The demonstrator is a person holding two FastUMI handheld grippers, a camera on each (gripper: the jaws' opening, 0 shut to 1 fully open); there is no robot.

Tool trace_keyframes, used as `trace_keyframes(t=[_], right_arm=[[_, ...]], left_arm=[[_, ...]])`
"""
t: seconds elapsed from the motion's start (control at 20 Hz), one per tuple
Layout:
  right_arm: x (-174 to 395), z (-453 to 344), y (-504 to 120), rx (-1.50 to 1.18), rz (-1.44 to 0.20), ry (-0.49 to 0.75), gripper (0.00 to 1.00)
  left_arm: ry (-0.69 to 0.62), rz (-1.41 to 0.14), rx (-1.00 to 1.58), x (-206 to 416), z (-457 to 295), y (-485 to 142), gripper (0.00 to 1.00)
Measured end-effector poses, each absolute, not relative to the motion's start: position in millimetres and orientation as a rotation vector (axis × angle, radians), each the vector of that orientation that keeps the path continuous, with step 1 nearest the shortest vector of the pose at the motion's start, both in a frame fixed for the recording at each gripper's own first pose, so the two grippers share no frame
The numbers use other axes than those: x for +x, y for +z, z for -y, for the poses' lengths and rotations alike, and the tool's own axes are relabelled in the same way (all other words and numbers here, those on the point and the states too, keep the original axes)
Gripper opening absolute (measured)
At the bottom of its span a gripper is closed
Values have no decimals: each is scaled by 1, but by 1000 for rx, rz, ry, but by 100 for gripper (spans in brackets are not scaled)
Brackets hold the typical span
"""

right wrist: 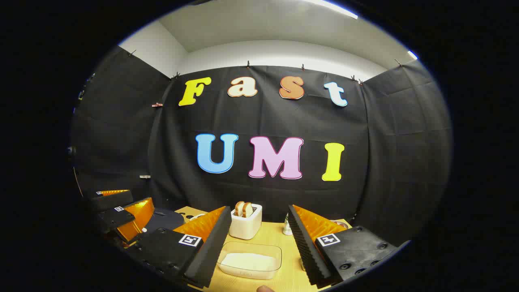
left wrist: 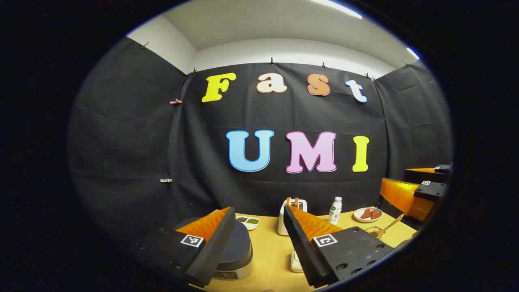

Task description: Close the left gripper, press the button to open the rice cooker; take a wooden spoon from the chopstick holder with the right hand, scoop a spoonful of rice and pour it into the rice cooker, then put the wooden spoon back into the chopstick holder.

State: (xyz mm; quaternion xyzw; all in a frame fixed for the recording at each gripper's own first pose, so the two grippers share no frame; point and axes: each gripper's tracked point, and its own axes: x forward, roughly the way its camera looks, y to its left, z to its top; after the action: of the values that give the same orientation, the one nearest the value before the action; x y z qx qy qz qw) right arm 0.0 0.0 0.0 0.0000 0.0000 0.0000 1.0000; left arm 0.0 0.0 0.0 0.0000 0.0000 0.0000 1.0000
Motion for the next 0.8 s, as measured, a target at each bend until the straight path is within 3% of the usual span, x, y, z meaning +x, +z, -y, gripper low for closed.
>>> trace_keyframes(t=[0.8], right_arm=[[-3,-14,-1,-8,7,30,88]], left_arm=[[37,10,28,-4,-12,0,83]])
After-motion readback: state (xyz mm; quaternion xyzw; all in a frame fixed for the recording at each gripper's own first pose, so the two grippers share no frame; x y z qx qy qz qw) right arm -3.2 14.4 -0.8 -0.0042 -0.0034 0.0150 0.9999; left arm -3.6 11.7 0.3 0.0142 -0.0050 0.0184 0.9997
